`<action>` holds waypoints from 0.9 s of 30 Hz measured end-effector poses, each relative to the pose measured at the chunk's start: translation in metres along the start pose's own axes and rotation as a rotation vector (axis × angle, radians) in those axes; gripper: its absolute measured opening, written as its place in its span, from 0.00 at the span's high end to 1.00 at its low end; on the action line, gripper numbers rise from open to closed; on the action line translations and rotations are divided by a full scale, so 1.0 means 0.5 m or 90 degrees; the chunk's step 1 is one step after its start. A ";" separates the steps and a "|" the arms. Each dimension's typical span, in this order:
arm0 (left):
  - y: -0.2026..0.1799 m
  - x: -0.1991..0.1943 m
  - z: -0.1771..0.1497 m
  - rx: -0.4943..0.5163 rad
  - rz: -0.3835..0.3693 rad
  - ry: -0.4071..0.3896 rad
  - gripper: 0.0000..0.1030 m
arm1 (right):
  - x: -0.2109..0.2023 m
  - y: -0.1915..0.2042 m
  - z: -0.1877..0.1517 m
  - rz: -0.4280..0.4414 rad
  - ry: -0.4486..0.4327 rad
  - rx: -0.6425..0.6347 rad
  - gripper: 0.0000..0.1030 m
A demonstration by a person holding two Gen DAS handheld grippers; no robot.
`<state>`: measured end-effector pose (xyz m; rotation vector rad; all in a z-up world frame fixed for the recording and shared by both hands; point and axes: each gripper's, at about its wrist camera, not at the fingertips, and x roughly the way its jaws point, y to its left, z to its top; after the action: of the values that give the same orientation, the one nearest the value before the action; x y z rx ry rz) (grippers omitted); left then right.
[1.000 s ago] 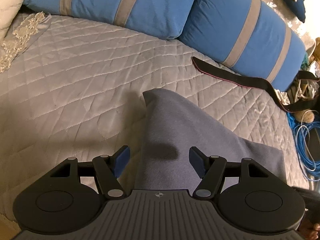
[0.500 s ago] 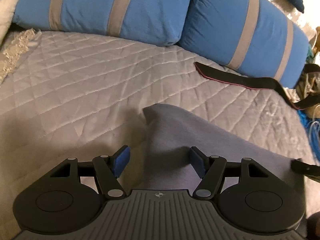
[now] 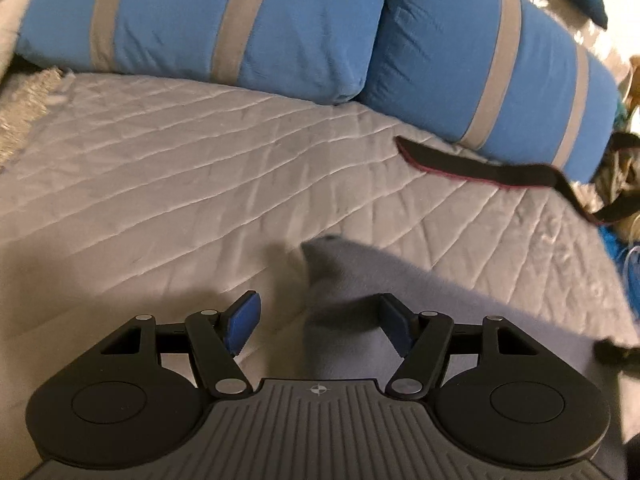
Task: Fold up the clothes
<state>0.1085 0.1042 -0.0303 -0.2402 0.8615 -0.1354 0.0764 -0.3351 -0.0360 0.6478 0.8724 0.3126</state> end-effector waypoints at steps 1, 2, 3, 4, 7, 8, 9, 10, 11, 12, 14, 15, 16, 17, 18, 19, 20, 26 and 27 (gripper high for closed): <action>0.003 0.007 0.005 -0.012 -0.013 0.000 0.38 | 0.000 -0.002 0.001 0.002 0.002 0.003 0.71; 0.006 0.016 0.010 -0.025 -0.026 0.002 0.38 | -0.001 -0.004 0.001 0.003 0.003 0.005 0.72; 0.008 0.025 0.016 -0.039 -0.039 0.005 0.39 | -0.001 -0.005 0.002 0.004 0.004 0.005 0.72; 0.011 0.034 0.021 -0.052 -0.052 0.007 0.44 | 0.000 -0.005 0.002 0.004 0.005 0.003 0.72; 0.016 0.061 0.036 -0.082 -0.081 0.015 0.58 | 0.002 -0.005 0.002 0.004 0.007 0.002 0.71; 0.015 0.072 0.039 -0.083 -0.080 0.019 0.64 | 0.002 -0.005 0.002 0.003 0.008 0.001 0.71; 0.012 0.081 0.043 -0.079 -0.076 0.022 0.67 | 0.002 -0.005 0.002 0.003 0.008 0.001 0.71; 0.008 0.089 0.045 -0.073 -0.074 0.022 0.73 | 0.003 -0.005 0.003 0.003 0.008 0.000 0.71; 0.007 0.092 0.047 -0.069 -0.075 0.019 0.78 | 0.003 -0.005 0.003 0.003 0.009 -0.001 0.71; 0.006 0.093 0.050 -0.066 -0.076 0.015 0.80 | 0.003 -0.006 0.003 0.003 0.009 -0.001 0.71; 0.004 0.084 0.057 -0.062 -0.082 -0.010 0.82 | 0.002 -0.007 0.004 0.003 0.010 -0.002 0.71; 0.004 0.076 0.063 -0.061 -0.083 -0.026 0.82 | 0.002 -0.007 0.004 0.004 0.010 -0.001 0.71; 0.003 0.067 0.069 -0.059 -0.082 -0.043 0.81 | 0.002 -0.008 0.005 0.005 0.010 0.000 0.71; 0.002 0.057 0.075 -0.063 -0.082 -0.056 0.79 | 0.001 -0.009 0.005 0.007 0.009 0.001 0.71; 0.002 0.047 0.081 -0.068 -0.082 -0.067 0.77 | 0.000 -0.010 0.005 0.009 0.007 0.003 0.70; 0.000 0.035 0.085 -0.072 -0.084 -0.078 0.74 | 0.000 -0.011 0.006 0.011 0.005 0.005 0.68; -0.001 0.023 0.088 -0.070 -0.084 -0.086 0.70 | -0.003 -0.010 0.005 0.006 -0.003 0.003 0.65; -0.057 -0.043 0.052 0.047 0.015 -0.072 0.43 | -0.043 0.015 0.005 -0.068 -0.107 -0.073 0.37; -0.067 -0.052 0.037 0.079 0.026 -0.065 0.43 | -0.051 0.018 0.005 -0.065 -0.116 -0.086 0.36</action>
<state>0.1051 0.0805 0.0092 -0.1118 0.7528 -0.1374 0.0627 -0.3417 -0.0137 0.4958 0.7009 0.2143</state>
